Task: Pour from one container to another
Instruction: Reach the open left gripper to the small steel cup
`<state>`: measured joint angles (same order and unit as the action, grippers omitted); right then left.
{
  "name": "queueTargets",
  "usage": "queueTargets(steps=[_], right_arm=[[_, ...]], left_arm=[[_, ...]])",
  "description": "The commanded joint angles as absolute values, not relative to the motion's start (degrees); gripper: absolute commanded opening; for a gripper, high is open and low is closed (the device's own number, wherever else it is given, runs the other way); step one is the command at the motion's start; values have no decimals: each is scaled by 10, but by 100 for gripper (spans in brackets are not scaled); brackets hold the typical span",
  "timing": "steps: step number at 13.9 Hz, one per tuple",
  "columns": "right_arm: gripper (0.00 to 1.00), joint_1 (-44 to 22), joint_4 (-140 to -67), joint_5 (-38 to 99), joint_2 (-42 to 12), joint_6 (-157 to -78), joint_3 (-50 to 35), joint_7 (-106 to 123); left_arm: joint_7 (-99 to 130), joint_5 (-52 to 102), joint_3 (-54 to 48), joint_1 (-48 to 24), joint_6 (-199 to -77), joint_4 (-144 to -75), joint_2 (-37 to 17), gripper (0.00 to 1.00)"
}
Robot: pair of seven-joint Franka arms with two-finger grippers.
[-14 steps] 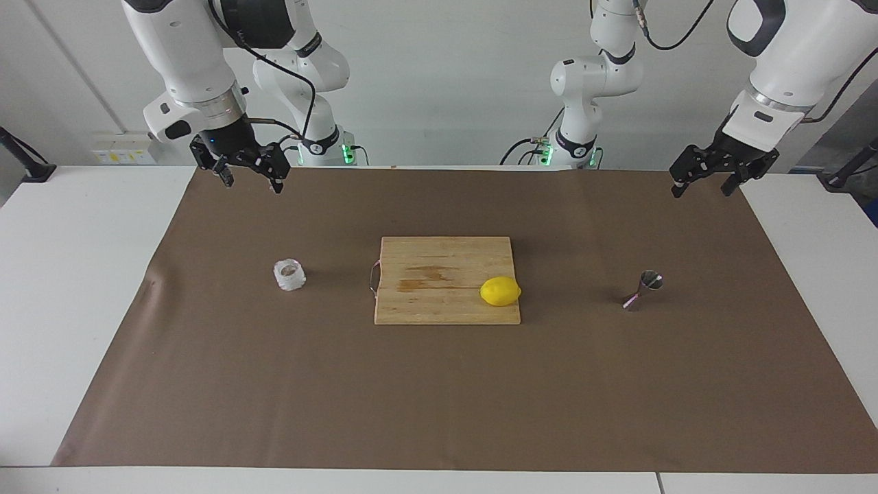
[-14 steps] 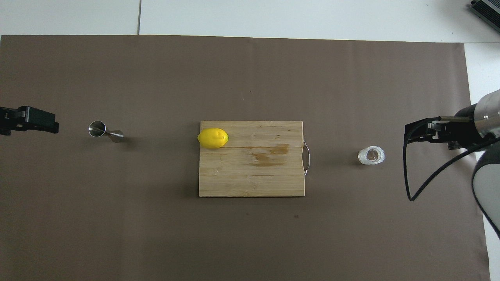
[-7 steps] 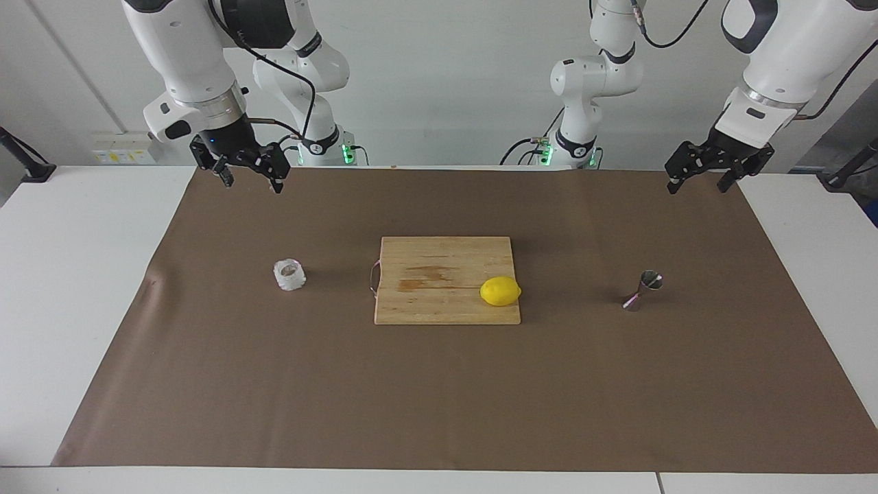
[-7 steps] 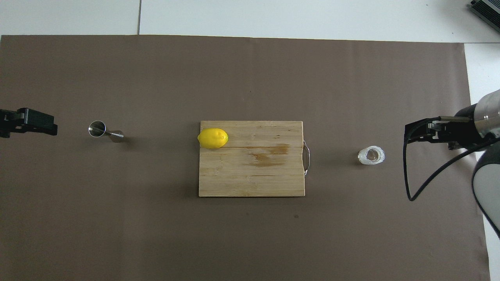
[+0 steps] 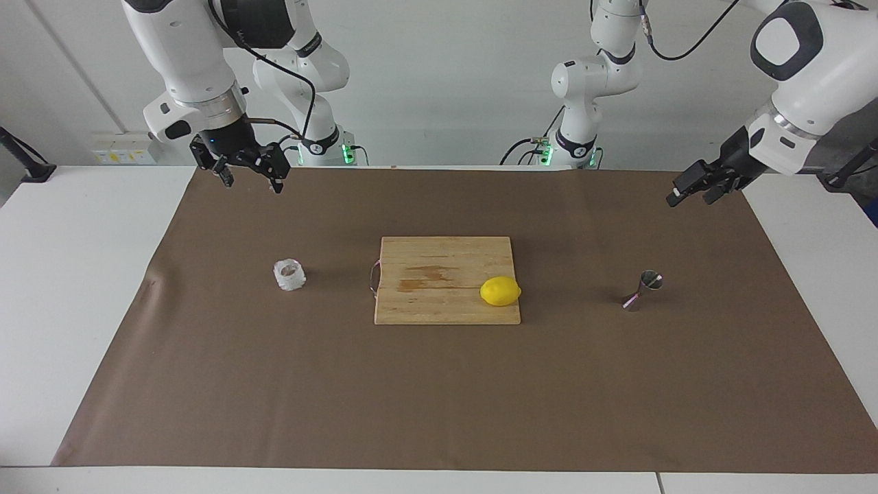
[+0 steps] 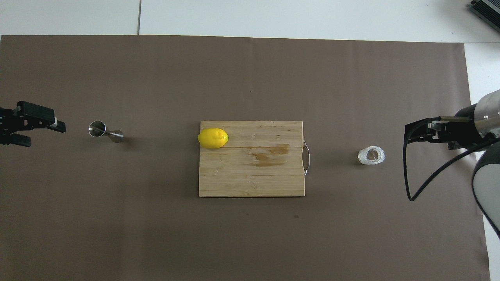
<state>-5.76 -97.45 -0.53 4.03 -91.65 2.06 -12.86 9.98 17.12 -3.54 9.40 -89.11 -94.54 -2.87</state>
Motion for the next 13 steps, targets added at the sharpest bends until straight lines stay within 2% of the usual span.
queueTargets(steps=[1, 4, 7, 13], right_arm=[[100, -55, -981, 11, 49, -913, 24, -120], [100, -55, -980, 11, 49, -913, 24, -120], [100, -55, -980, 11, 49, -913, 24, -120], [100, -55, -980, 11, 49, -913, 24, -120]], left_arm=[[175, 227, -40, 115, -877, -942, -68, 100], [308, 301, -42, 140, -870, -980, -86, 100], [414, 351, -43, 163, -810, -982, -133, 100], [436, 372, -64, 224, -778, -977, -207, 100]])
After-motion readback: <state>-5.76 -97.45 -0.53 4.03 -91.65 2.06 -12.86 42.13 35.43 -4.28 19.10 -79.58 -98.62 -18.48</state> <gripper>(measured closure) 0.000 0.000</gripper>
